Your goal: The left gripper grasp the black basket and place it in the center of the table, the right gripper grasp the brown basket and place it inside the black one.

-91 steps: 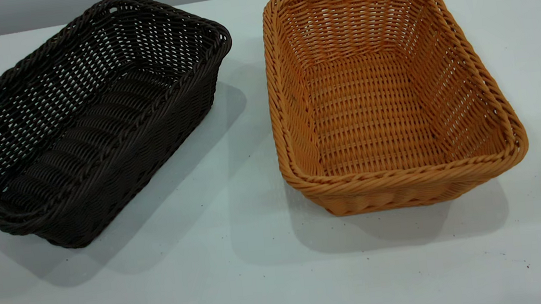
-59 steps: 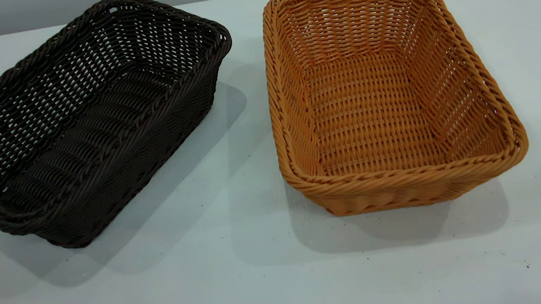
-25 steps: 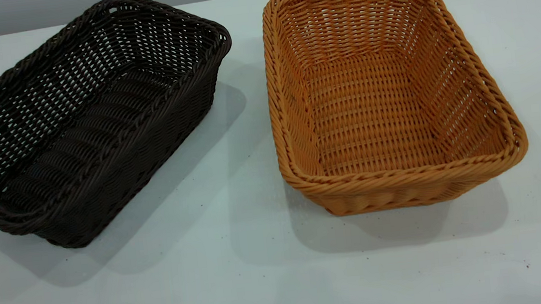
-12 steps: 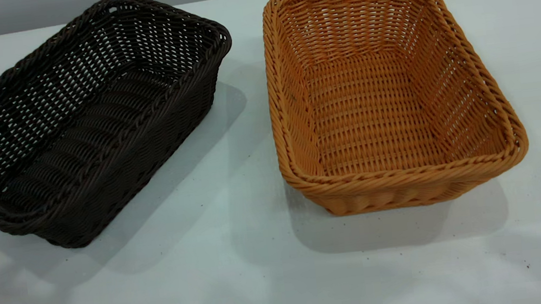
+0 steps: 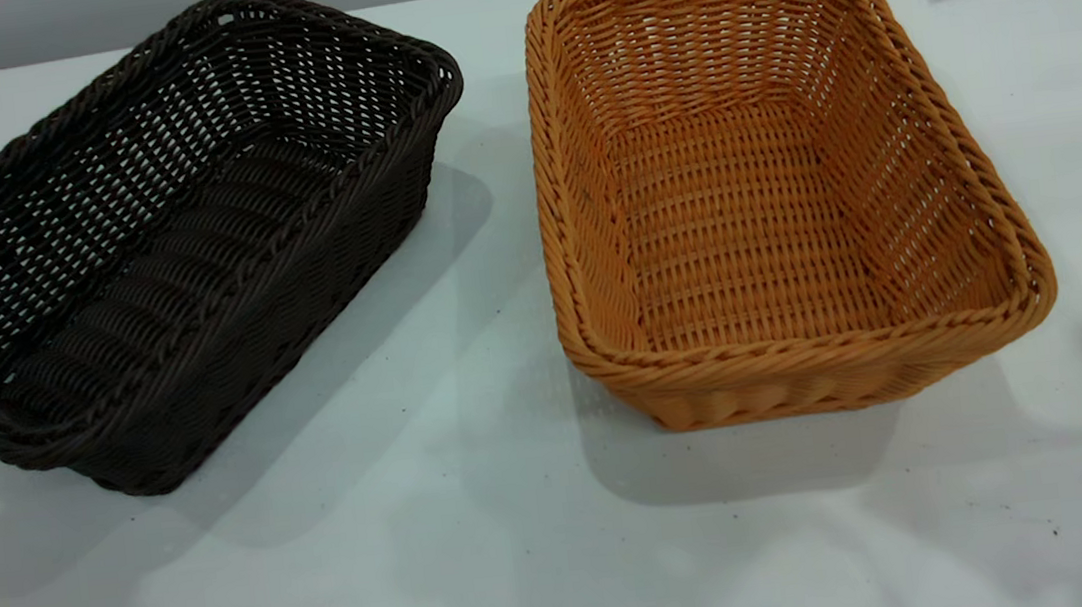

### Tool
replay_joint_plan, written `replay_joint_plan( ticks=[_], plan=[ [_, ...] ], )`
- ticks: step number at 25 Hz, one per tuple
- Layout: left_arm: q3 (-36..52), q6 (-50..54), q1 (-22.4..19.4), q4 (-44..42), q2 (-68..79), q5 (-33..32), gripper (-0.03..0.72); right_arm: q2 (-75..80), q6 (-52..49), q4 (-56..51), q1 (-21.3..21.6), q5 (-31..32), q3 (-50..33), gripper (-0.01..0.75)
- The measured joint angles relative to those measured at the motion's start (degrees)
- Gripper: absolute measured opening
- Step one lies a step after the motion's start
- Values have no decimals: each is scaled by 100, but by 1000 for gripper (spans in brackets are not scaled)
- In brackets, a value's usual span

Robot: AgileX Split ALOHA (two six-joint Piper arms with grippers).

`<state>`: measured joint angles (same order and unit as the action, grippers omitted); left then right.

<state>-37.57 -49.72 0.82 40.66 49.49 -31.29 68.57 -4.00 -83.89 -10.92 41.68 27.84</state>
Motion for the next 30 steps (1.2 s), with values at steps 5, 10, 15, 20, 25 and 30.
replay_joint_plan(
  ticks=[5, 10, 15, 20, 25, 30],
  plan=[
    [5, 0, 0, 0, 18, 0, 394, 834, -334, -690, -926, -568, 0, 447],
    [5, 15, 0, -5, 92, 0, 394, 1616, -278, -1383, -1546, -517, 0, 447],
    [5, 20, 0, -5, 128, -6, 394, 2179, -176, -1628, -1779, -506, 11, 447],
    [5, 20, 0, -5, 128, 10, 394, 2665, 145, -1628, -1779, -576, 70, 447],
    [10, 27, 0, -5, 226, 40, 394, 3074, 326, -1628, -1779, -576, 69, 447],
    [16, 27, 0, -5, 365, 40, 394, 3125, 619, -1612, -1773, -570, 69, 447]
  ],
)
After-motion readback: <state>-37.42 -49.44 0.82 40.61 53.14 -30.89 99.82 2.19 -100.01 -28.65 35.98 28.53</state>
